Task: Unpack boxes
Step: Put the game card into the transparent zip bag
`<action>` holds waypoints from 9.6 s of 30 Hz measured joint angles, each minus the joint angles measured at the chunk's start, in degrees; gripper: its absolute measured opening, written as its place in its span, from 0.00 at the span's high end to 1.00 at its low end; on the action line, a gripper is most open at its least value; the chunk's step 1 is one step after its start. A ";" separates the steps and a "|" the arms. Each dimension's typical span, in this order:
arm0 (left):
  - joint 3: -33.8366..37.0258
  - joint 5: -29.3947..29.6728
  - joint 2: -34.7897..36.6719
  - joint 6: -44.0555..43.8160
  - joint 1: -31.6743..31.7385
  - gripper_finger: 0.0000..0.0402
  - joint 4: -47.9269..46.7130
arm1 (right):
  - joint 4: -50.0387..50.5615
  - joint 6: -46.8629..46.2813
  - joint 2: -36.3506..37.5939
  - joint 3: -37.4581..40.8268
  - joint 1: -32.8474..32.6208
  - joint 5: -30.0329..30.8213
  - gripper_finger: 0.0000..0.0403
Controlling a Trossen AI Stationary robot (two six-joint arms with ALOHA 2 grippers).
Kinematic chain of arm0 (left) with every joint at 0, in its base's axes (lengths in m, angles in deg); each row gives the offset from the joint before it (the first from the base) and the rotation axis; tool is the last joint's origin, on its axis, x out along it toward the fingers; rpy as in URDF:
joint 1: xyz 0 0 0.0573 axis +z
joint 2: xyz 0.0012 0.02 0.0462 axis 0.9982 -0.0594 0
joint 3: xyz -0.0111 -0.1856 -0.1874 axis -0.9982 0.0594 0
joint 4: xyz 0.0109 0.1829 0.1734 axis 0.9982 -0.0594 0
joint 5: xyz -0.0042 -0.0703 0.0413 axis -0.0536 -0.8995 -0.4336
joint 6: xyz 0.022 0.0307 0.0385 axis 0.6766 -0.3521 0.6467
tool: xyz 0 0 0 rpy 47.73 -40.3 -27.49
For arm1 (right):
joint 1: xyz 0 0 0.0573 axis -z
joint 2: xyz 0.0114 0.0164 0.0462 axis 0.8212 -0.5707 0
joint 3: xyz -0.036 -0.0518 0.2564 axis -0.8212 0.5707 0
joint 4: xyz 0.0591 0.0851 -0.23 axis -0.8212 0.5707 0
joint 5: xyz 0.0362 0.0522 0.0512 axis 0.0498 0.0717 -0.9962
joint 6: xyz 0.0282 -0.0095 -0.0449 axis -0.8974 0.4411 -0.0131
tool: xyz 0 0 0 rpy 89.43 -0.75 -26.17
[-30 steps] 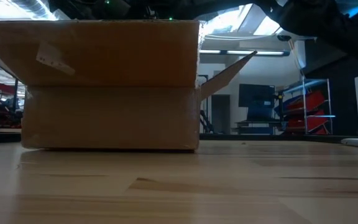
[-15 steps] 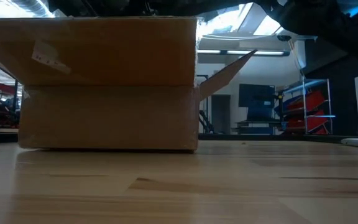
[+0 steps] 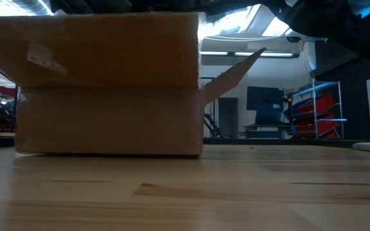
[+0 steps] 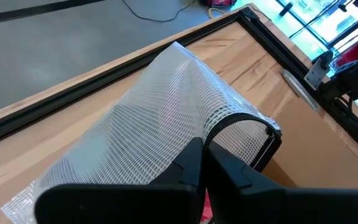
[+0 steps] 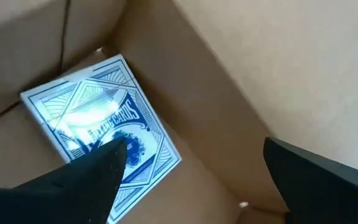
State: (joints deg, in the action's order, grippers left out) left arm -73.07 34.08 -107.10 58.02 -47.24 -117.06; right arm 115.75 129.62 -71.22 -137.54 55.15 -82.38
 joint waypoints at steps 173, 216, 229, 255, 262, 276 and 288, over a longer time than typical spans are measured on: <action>0.00 -0.21 0.02 8.89 0.00 1.00 0.42 | 19.49 -118.87 3.91 3.74 -2.16 2.58 0.02; 0.00 -0.19 0.02 10.21 0.07 1.00 0.42 | 38.61 -115.57 3.82 0.32 -2.23 11.77 0.09; 0.00 -0.19 0.02 9.98 0.07 1.00 0.39 | 34.73 -133.10 4.07 -0.26 -2.58 4.14 0.09; 0.00 -0.17 0.02 9.70 0.04 1.00 0.36 | 26.92 -141.50 3.89 7.24 -1.89 6.00 0.09; 0.00 -0.19 0.02 9.93 0.04 1.00 0.11 | 28.87 -138.95 4.02 7.23 -1.75 3.85 0.09; 0.00 -0.18 0.02 10.03 0.05 1.00 -1.31 | 28.89 -140.53 3.87 5.73 -1.83 -0.07 0.09; 0.00 -0.17 0.02 10.06 0.04 1.00 -1.31 | 26.74 -139.65 3.76 5.66 -2.20 -0.31 0.09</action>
State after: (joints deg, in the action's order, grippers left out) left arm -73.07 33.92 -107.08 68.08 -47.19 -118.37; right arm 142.49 -10.03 -67.45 -131.88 52.94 -82.70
